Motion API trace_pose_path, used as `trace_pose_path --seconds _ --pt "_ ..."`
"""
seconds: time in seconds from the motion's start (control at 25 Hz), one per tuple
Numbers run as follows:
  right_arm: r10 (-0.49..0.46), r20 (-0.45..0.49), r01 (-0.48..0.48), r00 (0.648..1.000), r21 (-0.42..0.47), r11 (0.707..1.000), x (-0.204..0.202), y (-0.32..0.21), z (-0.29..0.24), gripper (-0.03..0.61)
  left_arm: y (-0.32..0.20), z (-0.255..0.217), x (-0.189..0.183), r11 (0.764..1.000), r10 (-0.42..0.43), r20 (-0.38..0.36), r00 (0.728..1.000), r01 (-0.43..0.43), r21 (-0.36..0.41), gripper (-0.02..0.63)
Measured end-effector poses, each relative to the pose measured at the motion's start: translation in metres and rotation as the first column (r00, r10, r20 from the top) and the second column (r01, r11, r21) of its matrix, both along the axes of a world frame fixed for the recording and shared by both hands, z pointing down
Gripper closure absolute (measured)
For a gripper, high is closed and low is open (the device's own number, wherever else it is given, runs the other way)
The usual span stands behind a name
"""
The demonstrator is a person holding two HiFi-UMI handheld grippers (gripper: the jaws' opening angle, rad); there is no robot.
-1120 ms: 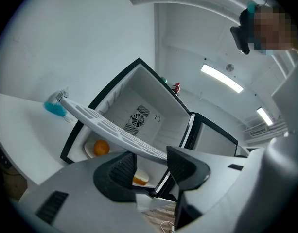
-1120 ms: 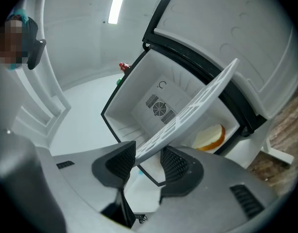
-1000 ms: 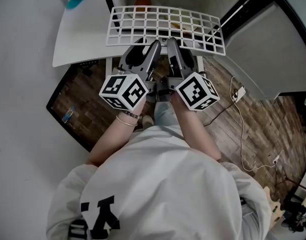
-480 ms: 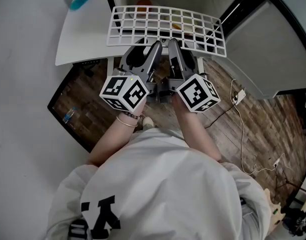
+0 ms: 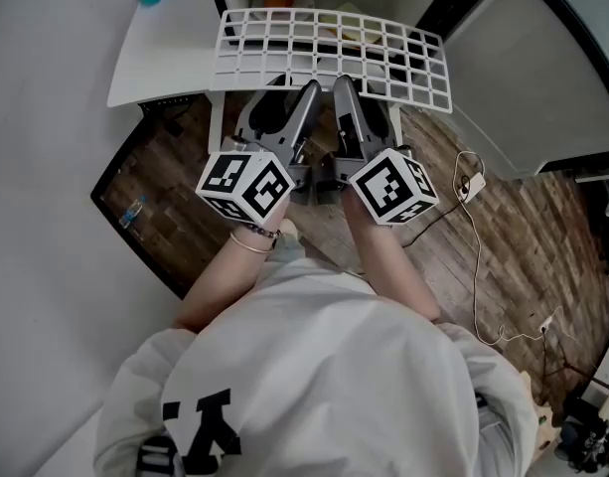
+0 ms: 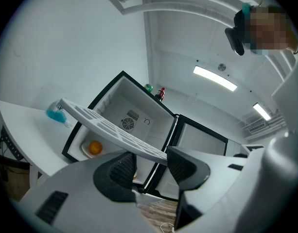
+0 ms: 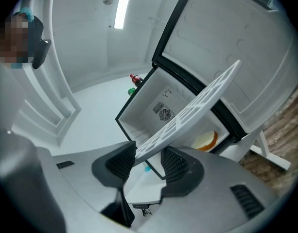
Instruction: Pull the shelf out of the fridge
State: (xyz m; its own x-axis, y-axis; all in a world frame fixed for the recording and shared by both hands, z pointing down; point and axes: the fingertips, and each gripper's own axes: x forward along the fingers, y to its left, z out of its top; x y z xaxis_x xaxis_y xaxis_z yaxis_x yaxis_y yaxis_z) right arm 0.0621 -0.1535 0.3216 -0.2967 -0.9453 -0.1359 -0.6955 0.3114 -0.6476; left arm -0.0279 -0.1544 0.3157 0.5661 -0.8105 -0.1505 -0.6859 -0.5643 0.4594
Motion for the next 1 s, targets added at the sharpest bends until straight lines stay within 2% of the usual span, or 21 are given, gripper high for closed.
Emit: trace_pose_path --seconds 0.24,0.48,0.64,0.84,1.0 --pt "-0.037 -0.006 0.037 0.999 0.008 0.999 0.008 0.045 -0.001 0.400 0.048 -0.001 0.008 0.999 -0.038 0.004 0.999 0.038 0.006 0.417" --pt "-0.091 -0.022 0.091 0.996 0.015 0.996 0.015 0.106 -0.003 0.400 0.115 -0.001 0.015 0.995 -0.095 -0.020 0.995 0.095 0.004 0.417" --pt "-0.125 -0.013 0.125 0.992 0.017 0.992 0.019 0.150 -0.005 0.400 0.162 -0.005 0.020 0.991 -0.130 -0.005 0.992 0.130 0.020 0.417" --pt "-0.120 -0.011 0.121 0.993 0.020 0.992 0.034 0.195 -0.007 0.400 0.206 -0.006 0.035 0.992 -0.125 -0.006 0.992 0.125 0.030 0.417" --pt "-0.105 -0.012 0.105 0.994 0.023 0.994 0.040 0.211 -0.009 0.400 0.221 -0.009 0.040 0.993 -0.111 -0.006 0.994 0.111 0.036 0.417"
